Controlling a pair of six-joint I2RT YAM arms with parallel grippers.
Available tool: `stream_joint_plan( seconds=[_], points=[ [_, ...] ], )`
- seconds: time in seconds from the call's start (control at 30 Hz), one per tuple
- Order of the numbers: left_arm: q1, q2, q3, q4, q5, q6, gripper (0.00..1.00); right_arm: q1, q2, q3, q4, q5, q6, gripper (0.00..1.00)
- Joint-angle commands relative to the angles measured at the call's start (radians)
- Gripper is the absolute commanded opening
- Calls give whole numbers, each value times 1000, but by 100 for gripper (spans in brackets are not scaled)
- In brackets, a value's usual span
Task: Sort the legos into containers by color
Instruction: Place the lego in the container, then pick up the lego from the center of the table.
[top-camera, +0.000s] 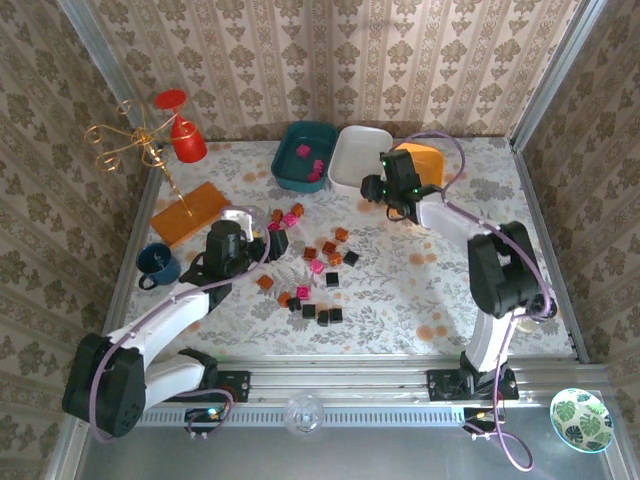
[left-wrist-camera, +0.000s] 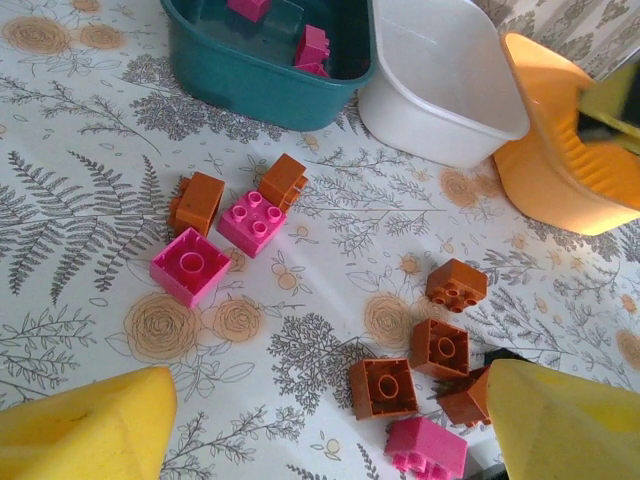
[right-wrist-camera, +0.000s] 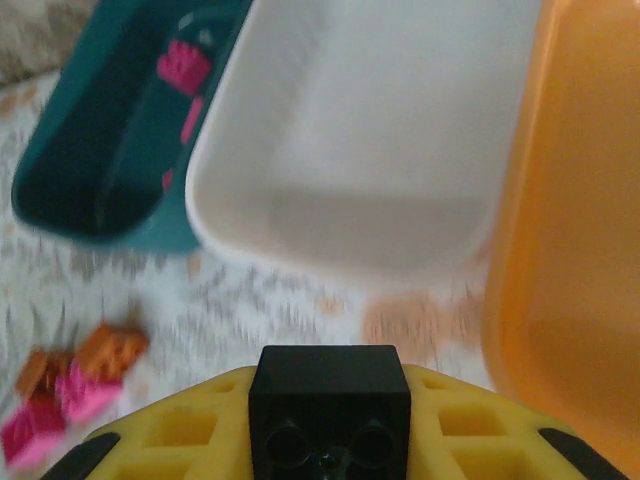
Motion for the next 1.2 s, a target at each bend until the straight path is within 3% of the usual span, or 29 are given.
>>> stream_joint_plan(
  seconds=[0.0,0.13,0.27,0.37,0.5,0.63,0.83,1.0,1.17],
  points=[
    [-6,-44,-12,-52,-6,-6,82,-28,148,160,13,-37,43,31],
    [-47,-90,-19,-94,-18,-10,83,-61,352,448,-76,-36,54,34],
    [-65,-139,-31,-134,-44,-7,83,-80,488,698,-147,-63,81,47],
    [-66,-156,-42,-150,-62,-2,84,-87,498,799,-179,-94,84,56],
    [-68,-146,-54,-141,-64,-2,85,-87,404,782,-184,-129,54,64],
    [-68,-95,-64,-110,-58,10,89,-86,233,586,-129,-200,28,70],
    [-55,77,10,-90,-91,48,92,-71,-115,77,28,-264,14,76],
    [-26,284,131,-140,-61,53,88,-49,-368,-261,70,-239,-8,80],
    [-58,372,186,-185,-64,78,84,-30,-564,-446,49,-190,-28,81]
  ],
)
